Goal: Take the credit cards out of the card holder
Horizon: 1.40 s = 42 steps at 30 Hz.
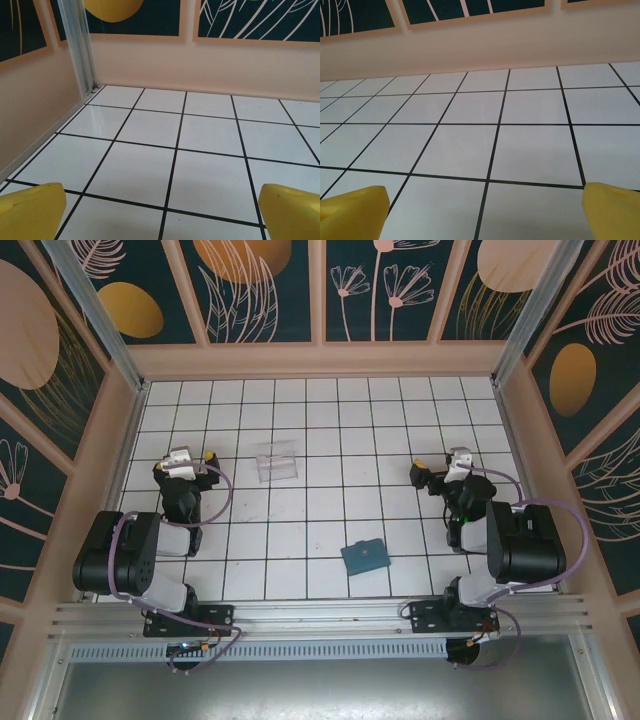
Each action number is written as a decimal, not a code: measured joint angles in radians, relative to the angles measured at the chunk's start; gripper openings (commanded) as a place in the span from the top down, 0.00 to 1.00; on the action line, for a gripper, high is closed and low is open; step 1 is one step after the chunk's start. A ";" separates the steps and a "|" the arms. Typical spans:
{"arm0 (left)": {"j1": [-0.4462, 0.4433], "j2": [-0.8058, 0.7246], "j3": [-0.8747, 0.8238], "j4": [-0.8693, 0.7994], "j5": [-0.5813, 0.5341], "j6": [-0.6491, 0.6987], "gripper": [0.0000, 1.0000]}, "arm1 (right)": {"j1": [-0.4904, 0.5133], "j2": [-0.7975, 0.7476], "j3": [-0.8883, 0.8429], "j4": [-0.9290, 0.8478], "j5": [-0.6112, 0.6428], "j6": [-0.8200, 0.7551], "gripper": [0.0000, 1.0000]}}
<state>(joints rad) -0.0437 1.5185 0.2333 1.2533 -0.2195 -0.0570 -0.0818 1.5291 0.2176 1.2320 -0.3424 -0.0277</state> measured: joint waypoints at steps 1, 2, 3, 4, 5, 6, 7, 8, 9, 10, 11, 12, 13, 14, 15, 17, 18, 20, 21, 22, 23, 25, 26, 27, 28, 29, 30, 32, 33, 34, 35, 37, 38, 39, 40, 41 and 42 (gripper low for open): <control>0.000 0.000 0.000 0.000 0.000 0.000 0.01 | 0.000 0.000 0.000 0.000 0.000 0.000 0.01; 0.000 0.000 0.000 0.000 0.000 0.000 0.01 | 0.000 0.000 0.000 0.000 0.000 0.000 0.01; 0.000 0.000 0.000 0.000 0.000 0.000 0.01 | 0.000 0.000 0.000 0.000 0.000 0.000 0.01; 0.000 0.000 0.000 0.000 0.000 0.000 0.01 | 0.000 0.000 0.000 0.000 0.000 0.000 0.01; 0.000 0.000 0.000 0.000 0.000 0.000 0.01 | 0.000 0.000 0.000 0.000 0.000 0.000 0.01; 0.000 0.000 0.000 0.000 0.000 0.000 0.01 | 0.000 0.000 0.000 0.000 0.000 0.000 0.01; 0.000 0.000 0.000 0.000 0.000 0.000 0.01 | 0.000 0.000 0.000 0.000 0.000 0.000 0.01; 0.000 0.000 0.000 0.000 0.000 0.000 0.01 | 0.000 0.000 0.000 0.000 0.000 0.000 0.01; 0.000 0.000 0.000 0.000 0.000 0.000 0.01 | 0.000 0.000 0.000 0.000 0.000 0.000 0.01; 0.000 0.000 0.000 0.000 0.000 0.000 0.01 | 0.000 0.000 0.000 0.000 0.000 0.000 0.01; 0.000 0.000 0.000 0.000 0.000 0.000 0.01 | 0.000 0.000 0.000 0.000 0.000 0.000 0.01; 0.000 0.000 0.000 0.000 0.000 0.000 0.01 | 0.000 0.000 0.000 0.000 0.000 0.000 0.01; 0.000 0.000 0.000 0.000 0.000 0.000 0.01 | 0.000 0.000 0.000 0.000 0.000 0.000 0.01; 0.000 0.000 0.000 0.000 0.000 0.000 0.01 | 0.000 0.000 0.000 0.000 0.000 0.000 0.01; 0.000 0.000 0.000 0.000 0.000 0.000 0.01 | 0.000 0.000 0.000 0.000 0.000 0.000 0.01; 0.000 0.000 0.000 0.000 0.000 0.000 0.01 | 0.000 0.000 0.000 0.000 0.000 0.000 0.01; 0.000 0.000 0.000 0.000 0.000 0.000 0.01 | 0.000 0.000 0.000 0.000 0.000 0.000 0.01; 0.000 0.000 0.000 0.000 0.000 0.000 0.01 | 0.000 0.000 0.000 0.000 0.000 0.000 0.01; 0.000 0.000 0.000 0.000 0.000 0.000 0.01 | 0.000 0.000 0.000 0.000 0.000 0.000 0.01; 0.000 0.000 0.000 0.000 0.000 0.000 0.01 | 0.000 0.000 0.000 0.000 0.000 0.000 0.01; 0.000 0.000 0.000 0.000 0.000 0.000 0.01 | 0.000 0.000 0.000 0.000 0.000 0.000 0.01; 0.000 0.000 0.000 0.000 0.000 0.000 0.01 | 0.000 0.000 0.000 0.000 0.000 0.000 0.01; 0.000 0.000 0.000 0.000 0.000 0.000 0.01 | 0.000 0.000 0.000 0.000 0.000 0.000 0.01; 0.000 0.000 0.000 0.000 0.000 0.000 0.01 | 0.000 0.000 0.000 0.000 0.000 0.000 0.01; 0.000 0.000 0.000 0.000 0.000 0.000 0.01 | 0.000 0.000 0.000 0.000 0.001 0.000 0.01; 0.000 0.000 0.000 0.000 0.000 0.000 0.01 | 0.000 0.000 0.000 0.000 0.005 0.001 0.01; 0.000 0.000 0.000 0.000 0.000 0.000 0.01 | 0.000 0.000 0.000 0.000 0.017 0.004 0.01; 0.000 0.000 0.000 0.000 0.000 0.000 0.01 | 0.003 0.000 0.000 -0.002 0.074 0.012 0.01; 0.000 0.000 0.000 0.000 0.000 0.000 0.01 | 0.006 0.000 0.000 -0.002 0.098 0.015 0.01; 0.000 0.000 0.000 0.000 0.000 0.000 0.01 | 0.010 0.000 0.000 -0.003 0.119 0.016 0.01; 0.000 0.000 0.000 0.000 0.000 0.000 0.01 | 0.013 0.000 0.000 -0.004 0.137 0.016 0.01; 0.000 0.000 0.000 0.000 0.000 0.000 0.01 | 0.016 0.000 0.002 -0.008 0.160 0.018 0.01; 0.000 0.000 0.000 0.000 0.000 0.000 0.01 | 0.018 0.000 0.002 -0.009 0.171 0.019 0.01; 0.000 0.000 0.000 0.000 0.000 0.000 0.02 | 0.019 0.000 0.003 -0.010 0.182 0.019 0.01; 0.000 0.000 -0.002 0.002 0.000 0.000 0.01 | 0.024 -0.002 0.007 -0.023 0.197 0.019 0.01; 0.000 -0.005 -0.003 -0.001 0.000 0.000 0.01 | 0.032 -0.009 0.015 -0.048 0.212 0.018 0.01; 0.000 -0.016 -0.003 -0.012 -0.001 0.000 0.01 | 0.040 -0.021 0.025 -0.078 0.222 0.018 0.01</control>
<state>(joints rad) -0.0437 1.5024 0.2298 1.2415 -0.2207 -0.0570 -0.0422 1.5082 0.2424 1.1538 -0.1200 -0.0101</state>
